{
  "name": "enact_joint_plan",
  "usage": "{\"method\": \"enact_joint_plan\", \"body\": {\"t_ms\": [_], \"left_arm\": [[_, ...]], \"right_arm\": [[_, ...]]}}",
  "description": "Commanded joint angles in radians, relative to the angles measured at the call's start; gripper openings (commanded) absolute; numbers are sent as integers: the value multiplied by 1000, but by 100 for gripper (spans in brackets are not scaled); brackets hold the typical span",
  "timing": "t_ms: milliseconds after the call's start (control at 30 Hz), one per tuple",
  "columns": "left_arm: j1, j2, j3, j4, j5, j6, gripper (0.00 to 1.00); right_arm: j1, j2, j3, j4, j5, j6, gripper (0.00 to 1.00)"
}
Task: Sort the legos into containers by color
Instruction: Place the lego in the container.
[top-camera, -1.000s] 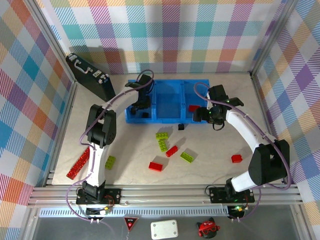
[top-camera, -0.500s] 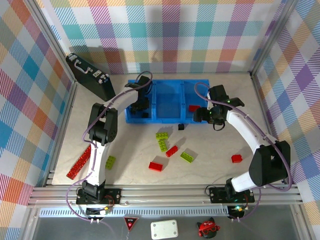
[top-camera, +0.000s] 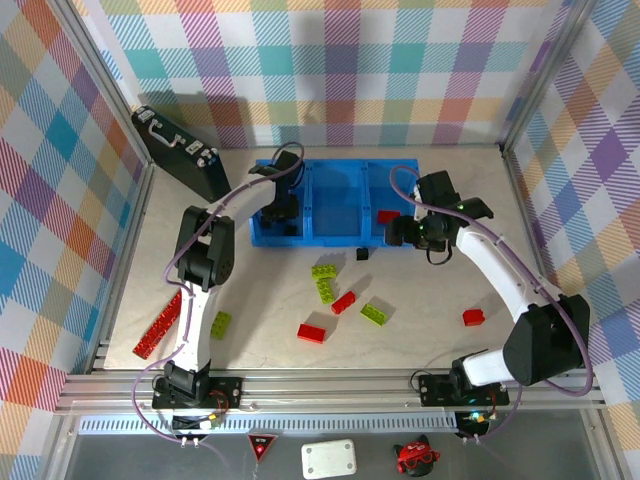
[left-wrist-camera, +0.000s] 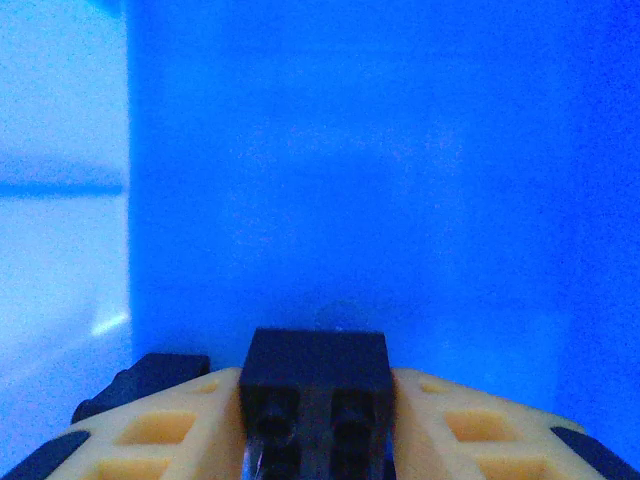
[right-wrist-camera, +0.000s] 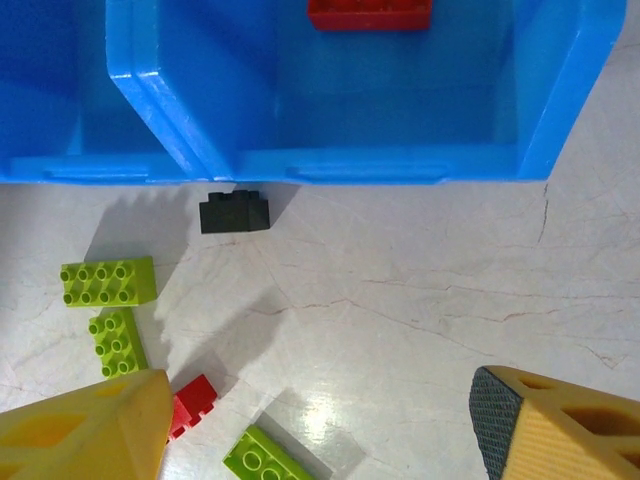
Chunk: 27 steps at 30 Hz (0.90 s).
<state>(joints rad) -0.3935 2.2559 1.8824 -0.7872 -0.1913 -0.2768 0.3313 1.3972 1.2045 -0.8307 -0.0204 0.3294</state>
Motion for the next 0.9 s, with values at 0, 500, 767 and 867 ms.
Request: {"method": "enact_joint_plan", "body": {"t_ms": [0,500,767,867], "left_arm": [[7,-77,5,-27,19,-15,42],[7,-254,-96,-53,28,2,43],[16,-421,-230,-103,19,27,43],[32,-479,-277,-130,19,43,43]], "right_arm": [[13,-30,28,-25,-12,19,79],[110,-23,38,-28,-10,65,79],[202,10,41,-16,6,100,78],[244,38,47,-15,20,113,78]]}}
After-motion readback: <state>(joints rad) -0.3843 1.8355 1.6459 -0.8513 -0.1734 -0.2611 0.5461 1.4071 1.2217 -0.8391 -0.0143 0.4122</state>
